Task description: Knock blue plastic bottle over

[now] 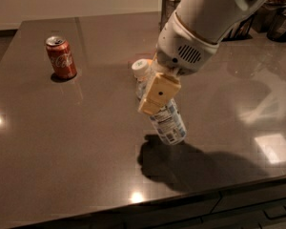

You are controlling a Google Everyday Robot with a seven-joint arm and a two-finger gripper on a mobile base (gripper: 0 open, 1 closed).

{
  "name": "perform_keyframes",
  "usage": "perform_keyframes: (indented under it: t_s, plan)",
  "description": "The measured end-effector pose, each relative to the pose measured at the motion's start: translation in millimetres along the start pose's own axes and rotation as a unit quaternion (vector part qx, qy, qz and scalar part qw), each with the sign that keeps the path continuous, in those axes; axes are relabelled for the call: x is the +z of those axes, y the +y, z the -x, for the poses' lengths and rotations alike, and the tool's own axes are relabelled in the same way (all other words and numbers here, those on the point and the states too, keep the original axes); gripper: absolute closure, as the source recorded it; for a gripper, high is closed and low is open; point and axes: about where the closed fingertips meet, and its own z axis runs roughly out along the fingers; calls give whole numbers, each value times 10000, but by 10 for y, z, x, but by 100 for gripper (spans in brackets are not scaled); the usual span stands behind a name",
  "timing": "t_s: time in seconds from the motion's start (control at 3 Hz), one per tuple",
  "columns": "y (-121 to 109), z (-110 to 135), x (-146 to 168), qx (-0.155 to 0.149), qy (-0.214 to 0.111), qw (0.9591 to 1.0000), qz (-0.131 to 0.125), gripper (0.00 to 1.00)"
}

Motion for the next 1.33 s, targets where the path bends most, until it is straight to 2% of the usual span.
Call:
perform_keyframes:
  t_s: [0.33,0.67,1.0,1.33]
  plan:
    - [-90,-247,25,26,817,9966,-61,100]
    - [-168,-382,77,-8,1396,9901,-106,100]
    - [-231,-416,141,-60,1798,9835,-212,90]
    - [-261,-376,242,-136,1960,9802,-260,66]
